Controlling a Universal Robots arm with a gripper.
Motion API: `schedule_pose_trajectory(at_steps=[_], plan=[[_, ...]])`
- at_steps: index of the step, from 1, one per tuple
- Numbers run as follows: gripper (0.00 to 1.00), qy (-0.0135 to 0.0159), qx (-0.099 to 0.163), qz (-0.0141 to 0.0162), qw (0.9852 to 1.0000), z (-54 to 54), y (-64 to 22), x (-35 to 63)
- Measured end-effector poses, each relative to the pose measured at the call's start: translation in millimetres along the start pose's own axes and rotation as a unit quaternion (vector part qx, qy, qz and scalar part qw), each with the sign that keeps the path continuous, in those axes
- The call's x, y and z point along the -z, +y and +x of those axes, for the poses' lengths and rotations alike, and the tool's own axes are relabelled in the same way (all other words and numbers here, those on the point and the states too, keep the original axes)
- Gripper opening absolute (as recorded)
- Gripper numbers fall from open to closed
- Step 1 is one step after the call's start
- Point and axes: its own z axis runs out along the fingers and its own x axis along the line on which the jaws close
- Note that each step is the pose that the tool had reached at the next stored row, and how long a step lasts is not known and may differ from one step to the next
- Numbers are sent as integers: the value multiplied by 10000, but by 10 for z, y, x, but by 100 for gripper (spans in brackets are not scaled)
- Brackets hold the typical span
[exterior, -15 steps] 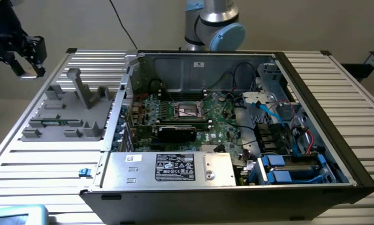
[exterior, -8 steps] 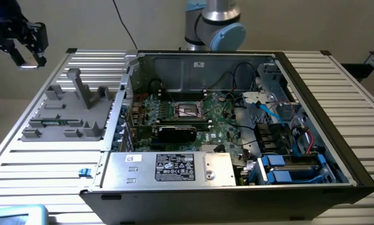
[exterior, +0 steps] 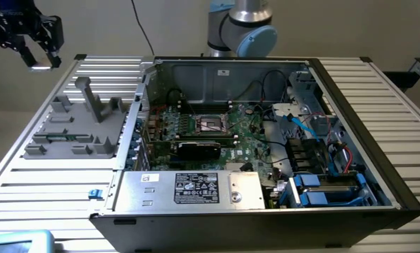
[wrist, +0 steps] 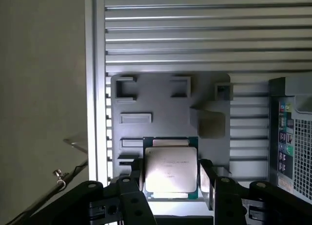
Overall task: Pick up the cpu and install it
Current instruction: 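Pick up the cpu and move it towards the insertion slot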
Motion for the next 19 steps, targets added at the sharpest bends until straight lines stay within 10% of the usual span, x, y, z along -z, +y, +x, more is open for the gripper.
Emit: schedule_pose_trajectory(at_steps=[10, 19], plan=[[55, 4, 0, 0, 10000, -346, 11, 86], [55, 65, -3, 1, 10000, -667, 19, 153]])
